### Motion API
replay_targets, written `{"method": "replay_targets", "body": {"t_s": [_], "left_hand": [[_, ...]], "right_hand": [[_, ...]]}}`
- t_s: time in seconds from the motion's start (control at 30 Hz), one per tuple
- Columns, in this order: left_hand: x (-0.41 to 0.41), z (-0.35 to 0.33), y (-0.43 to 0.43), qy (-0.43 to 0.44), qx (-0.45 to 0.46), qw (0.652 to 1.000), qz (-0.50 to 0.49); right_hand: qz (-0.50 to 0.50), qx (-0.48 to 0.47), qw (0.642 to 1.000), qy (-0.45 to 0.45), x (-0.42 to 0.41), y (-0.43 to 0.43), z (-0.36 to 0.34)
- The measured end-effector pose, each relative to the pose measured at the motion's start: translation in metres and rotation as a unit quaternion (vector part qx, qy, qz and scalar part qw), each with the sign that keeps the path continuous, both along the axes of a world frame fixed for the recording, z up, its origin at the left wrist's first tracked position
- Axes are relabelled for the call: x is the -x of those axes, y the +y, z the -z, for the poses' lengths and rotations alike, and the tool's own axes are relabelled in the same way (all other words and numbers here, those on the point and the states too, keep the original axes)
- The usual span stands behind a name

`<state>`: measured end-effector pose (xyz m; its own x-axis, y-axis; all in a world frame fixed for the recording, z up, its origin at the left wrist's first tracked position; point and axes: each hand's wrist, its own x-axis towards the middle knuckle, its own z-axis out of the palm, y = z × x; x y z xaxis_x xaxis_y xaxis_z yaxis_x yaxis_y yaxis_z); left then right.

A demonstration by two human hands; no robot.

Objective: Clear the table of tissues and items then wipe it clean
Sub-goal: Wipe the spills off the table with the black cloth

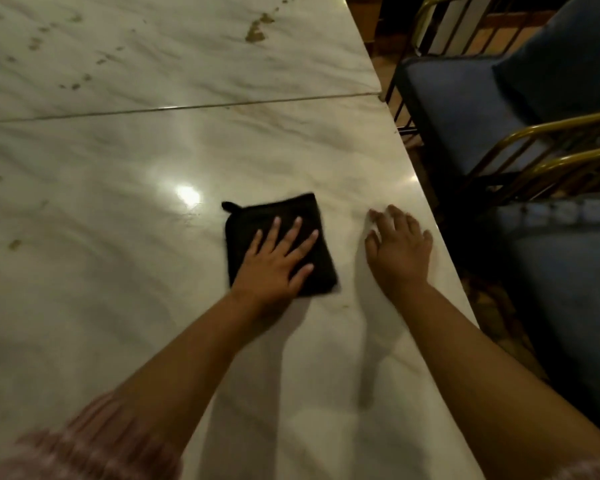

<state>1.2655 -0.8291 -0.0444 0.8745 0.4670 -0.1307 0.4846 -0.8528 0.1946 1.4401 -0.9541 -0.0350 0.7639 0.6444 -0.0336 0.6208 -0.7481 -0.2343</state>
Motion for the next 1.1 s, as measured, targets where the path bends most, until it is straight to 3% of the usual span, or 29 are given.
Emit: {"method": "replay_targets", "body": {"t_s": [0.07,0.2,0.37,0.47,0.6,0.73,0.9,1.1], "left_hand": [[0.03,0.0,0.016,-0.006,0.016,1.0,-0.001],[0.052,0.005,0.1,-0.008,-0.023,0.98,-0.197],[-0.025,-0.001,0.203,0.024,0.013,0.943,-0.33],[-0.1,-0.005,0.209,0.031,0.026,0.957,-0.288],[-0.177,-0.004,0.142,0.015,0.013,0.993,-0.115],[-0.159,-0.005,0.066,0.018,0.024,0.999,0.016],[-0.046,0.001,0.027,-0.001,-0.002,1.0,0.01],[0.015,0.004,0.062,0.02,-0.009,0.992,-0.124]], "right_hand": [[0.008,-0.01,1.0,-0.017,-0.015,0.006,-0.006],[-0.038,0.018,0.999,0.012,-0.03,0.008,0.006],[-0.039,0.013,0.999,0.011,-0.032,0.011,0.014],[-0.036,0.015,0.999,0.005,-0.033,0.008,0.016],[-0.037,0.01,0.999,0.007,-0.034,0.009,0.016],[-0.012,-0.023,1.0,0.017,-0.033,0.01,0.011],[0.03,-0.103,0.994,0.037,-0.026,0.007,0.005],[0.018,-0.053,0.998,-0.018,-0.037,0.005,-0.005]]}}
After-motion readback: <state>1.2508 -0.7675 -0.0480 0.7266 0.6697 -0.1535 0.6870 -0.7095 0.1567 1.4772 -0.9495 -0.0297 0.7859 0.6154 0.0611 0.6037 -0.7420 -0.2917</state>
